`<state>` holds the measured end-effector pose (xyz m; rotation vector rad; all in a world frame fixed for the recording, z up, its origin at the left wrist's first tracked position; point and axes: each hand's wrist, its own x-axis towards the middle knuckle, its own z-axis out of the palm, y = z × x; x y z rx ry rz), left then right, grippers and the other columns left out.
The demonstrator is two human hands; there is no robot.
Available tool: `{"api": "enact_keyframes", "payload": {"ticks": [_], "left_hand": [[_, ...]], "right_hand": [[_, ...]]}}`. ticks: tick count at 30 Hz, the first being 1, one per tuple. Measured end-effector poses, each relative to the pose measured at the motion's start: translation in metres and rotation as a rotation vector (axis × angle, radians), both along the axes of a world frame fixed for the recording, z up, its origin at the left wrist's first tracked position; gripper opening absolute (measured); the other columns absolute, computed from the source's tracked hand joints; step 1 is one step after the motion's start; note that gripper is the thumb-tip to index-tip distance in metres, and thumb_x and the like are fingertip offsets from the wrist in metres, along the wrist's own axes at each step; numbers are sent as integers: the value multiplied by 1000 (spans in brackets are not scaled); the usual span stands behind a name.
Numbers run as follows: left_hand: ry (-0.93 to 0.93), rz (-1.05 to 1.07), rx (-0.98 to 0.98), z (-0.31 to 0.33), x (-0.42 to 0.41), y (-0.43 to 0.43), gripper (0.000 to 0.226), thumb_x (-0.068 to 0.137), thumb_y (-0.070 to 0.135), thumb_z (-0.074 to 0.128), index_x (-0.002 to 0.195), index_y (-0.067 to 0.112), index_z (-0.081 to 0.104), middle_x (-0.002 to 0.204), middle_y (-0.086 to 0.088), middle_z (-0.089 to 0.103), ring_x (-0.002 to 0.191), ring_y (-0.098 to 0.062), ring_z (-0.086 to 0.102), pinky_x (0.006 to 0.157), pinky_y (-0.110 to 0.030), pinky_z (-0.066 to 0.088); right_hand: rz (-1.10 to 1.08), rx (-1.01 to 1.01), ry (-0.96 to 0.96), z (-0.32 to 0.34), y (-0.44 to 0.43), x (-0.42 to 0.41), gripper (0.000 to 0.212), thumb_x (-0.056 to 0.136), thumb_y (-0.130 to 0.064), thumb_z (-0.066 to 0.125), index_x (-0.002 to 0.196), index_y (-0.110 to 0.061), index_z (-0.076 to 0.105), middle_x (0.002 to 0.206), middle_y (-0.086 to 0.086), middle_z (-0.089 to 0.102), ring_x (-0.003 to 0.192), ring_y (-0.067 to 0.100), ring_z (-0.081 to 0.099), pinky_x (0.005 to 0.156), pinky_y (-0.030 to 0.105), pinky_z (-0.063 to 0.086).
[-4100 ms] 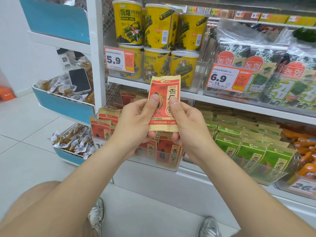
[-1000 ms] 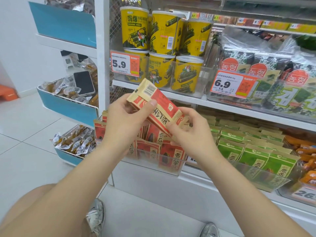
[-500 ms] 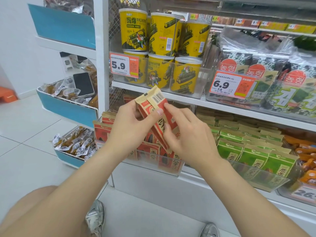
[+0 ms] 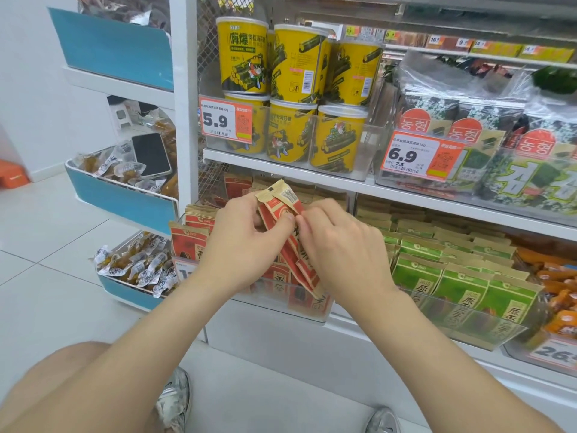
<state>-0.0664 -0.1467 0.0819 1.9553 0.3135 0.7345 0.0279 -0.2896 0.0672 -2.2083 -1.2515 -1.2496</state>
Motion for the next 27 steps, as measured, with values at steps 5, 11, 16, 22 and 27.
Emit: {"api": "enact_keyframes", "payload": {"ticks": [5, 11, 16, 22, 27], "left_hand": [[-17, -47, 73, -5, 1, -6, 15, 102, 31, 64, 97, 19, 72, 70, 8, 74, 64, -19, 67, 64, -40, 56], [14, -4, 159, -5, 1, -14, 43, 112, 30, 52, 70, 21, 50, 48, 15, 42, 49, -9, 38, 50, -24, 28], [46, -58, 225, -8, 3, -20, 43, 108, 19, 51, 65, 15, 44, 51, 8, 42, 49, -11, 36, 52, -33, 31], [79, -202, -154, 0, 6, -16, 35, 101, 21, 50, 88, -6, 68, 82, -27, 74, 80, -38, 79, 76, -51, 68], [116, -283, -319, 8, 1, -22, 33, 109, 6, 43, 107, -13, 71, 94, -27, 79, 85, -33, 82, 72, -35, 67]], "right_hand": [[2, -3, 165, 2, 1, -3, 18, 105, -17, 64, 120, -10, 68, 88, 7, 64, 55, 38, 64, 46, 30, 32], [27, 49, 128, 7, -2, -4, 22, 110, -29, 56, 101, -18, 73, 87, -1, 61, 69, 26, 63, 47, 30, 40], [-2, 47, 36, 5, -4, 3, 26, 108, -25, 61, 85, -15, 64, 81, 2, 58, 71, 26, 61, 56, 28, 28], [162, 190, 624, 12, -4, 10, 21, 110, -29, 56, 96, -20, 70, 88, -9, 66, 80, 10, 58, 71, 30, 39], [197, 256, 808, 14, -7, 14, 19, 107, -30, 64, 93, -29, 76, 72, -19, 69, 71, 0, 64, 65, 17, 41]]}}
